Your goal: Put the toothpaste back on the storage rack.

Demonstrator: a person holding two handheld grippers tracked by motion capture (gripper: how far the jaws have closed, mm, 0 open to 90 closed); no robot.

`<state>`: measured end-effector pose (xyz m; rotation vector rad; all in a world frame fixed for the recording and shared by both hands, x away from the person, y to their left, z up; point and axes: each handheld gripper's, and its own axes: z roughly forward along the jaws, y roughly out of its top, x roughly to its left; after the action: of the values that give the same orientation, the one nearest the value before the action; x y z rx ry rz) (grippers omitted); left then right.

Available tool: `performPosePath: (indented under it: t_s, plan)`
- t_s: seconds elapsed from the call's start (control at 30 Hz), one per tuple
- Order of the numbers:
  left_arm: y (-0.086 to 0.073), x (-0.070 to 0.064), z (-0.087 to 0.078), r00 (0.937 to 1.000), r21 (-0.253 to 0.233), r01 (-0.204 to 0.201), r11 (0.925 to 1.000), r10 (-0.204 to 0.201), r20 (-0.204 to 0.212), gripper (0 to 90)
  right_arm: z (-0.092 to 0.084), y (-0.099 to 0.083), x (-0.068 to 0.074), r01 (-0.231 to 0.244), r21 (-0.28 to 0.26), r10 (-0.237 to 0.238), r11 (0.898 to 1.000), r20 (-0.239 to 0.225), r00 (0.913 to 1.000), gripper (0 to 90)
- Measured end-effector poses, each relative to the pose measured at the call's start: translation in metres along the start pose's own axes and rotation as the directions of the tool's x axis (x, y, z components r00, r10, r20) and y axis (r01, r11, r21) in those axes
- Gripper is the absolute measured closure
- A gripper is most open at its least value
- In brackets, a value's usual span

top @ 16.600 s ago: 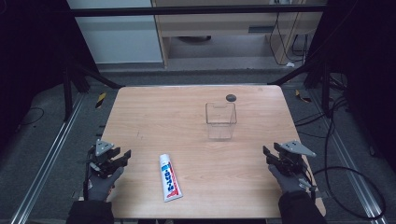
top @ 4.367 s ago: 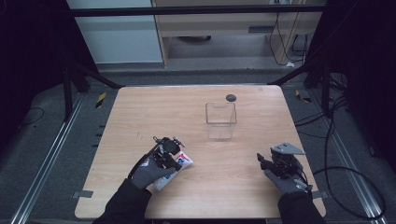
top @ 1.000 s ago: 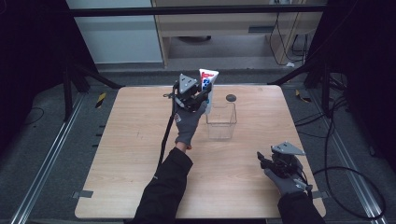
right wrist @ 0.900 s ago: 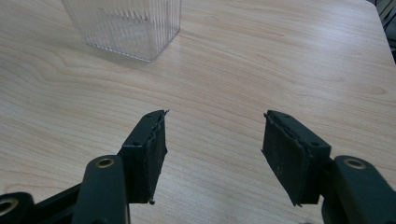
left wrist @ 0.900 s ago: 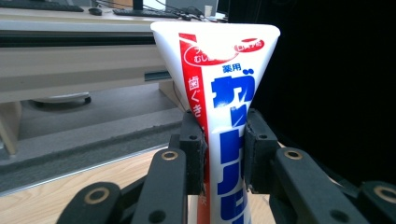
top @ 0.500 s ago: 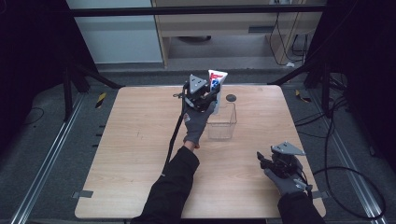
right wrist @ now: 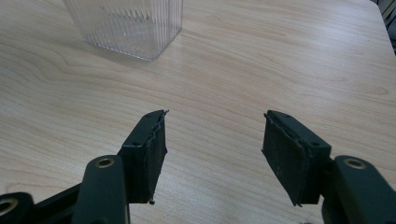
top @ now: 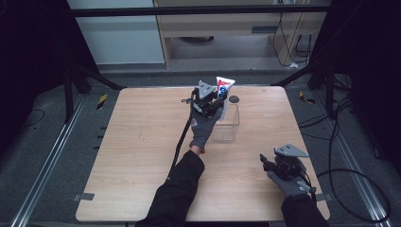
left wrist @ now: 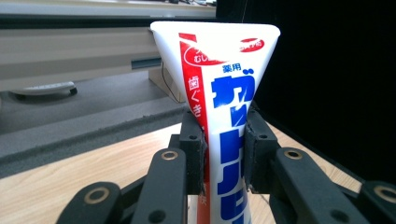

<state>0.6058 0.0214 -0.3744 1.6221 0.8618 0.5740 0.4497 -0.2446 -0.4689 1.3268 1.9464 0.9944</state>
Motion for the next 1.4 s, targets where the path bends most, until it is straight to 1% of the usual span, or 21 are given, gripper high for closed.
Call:
performPosePath:
  t_s: [0.17,0.37,0.47,0.53,0.63,0.7,0.77,0.87,1.07,1.17,1.27,1.37,1.4]
  plan:
    - [-0.009,0.001,0.004,1.0,0.013,0.0,0.9999,0.0,-0.003,72.4,0.0,0.0,0.001,0.0,0.0,0.0,1.0,-0.001,1.0,39.3]
    - [-0.019,-0.003,0.007,1.0,0.023,-0.007,0.9997,0.007,0.002,72.3,0.0,0.0,0.001,-0.004,0.001,0.004,1.0,-0.005,1.0,39.3]
    - [-0.024,-0.005,0.009,1.0,0.03,-0.009,0.9995,0.009,-0.002,72.3,0.001,0.0,0.001,0.003,-0.003,-0.003,1.0,-0.004,1.0,39.3]
    - [-0.028,-0.004,0.01,0.9999,0.038,-0.013,0.9992,0.013,-0.002,72.2,0.001,0.0,0.001,0.011,-0.004,-0.011,1.0,-0.002,0.9999,39.3]
    - [-0.032,-0.004,0.011,0.9999,0.05,-0.011,0.9987,0.011,0.0,72.2,0.001,0.0,0.002,0.006,0.0,-0.006,1.0,-0.003,1.0,39.2]
    - [-0.035,-0.005,0.012,0.9998,0.053,-0.018,0.9985,0.018,-0.002,72.1,0.001,0.0,0.002,0.006,0.0,-0.006,1.0,-0.004,1.0,39.2]
    - [-0.038,-0.005,0.012,1.0,0.057,-0.009,0.9983,0.009,-0.003,72.0,0.001,0.0,0.002,0.005,-0.001,-0.005,1.0,-0.004,1.0,39.2]
    - [-0.042,-0.004,0.013,0.9999,0.068,-0.012,0.9976,0.012,-0.004,71.9,0.002,0.0,0.002,0.004,0.001,-0.004,1.0,-0.004,1.0,39.2]
    - [-0.049,-0.004,0.017,0.9995,0.099,-0.032,0.9946,0.032,-0.002,71.3,0.002,0.0,0.002,0.005,0.001,-0.005,1.0,-0.003,1.0,38.8]
    - [-0.053,-0.004,0.019,0.9992,0.128,-0.039,0.991,0.04,0.001,70.9,0.002,0.0,0.002,0.005,0.003,-0.005,1.0,-0.004,1.0,38.6]
    - [-0.053,-0.005,0.019,0.9987,0.141,-0.052,0.9887,0.051,0.01,70.7,0.002,0.0,0.002,0.004,0.003,-0.004,1.0,-0.004,1.0,38.5]
    - [-0.053,-0.005,0.018,0.9988,0.156,-0.047,0.9866,0.045,0.018,70.2,0.001,0.0,0.002,0.004,0.002,-0.004,1.0,-0.004,1.0,38.4]
    - [-0.053,-0.005,0.019,0.9985,0.164,-0.054,0.9851,0.051,0.017,70.0,0.001,0.0,0.003,0.005,0.002,-0.005,1.0,-0.005,1.0,38.3]
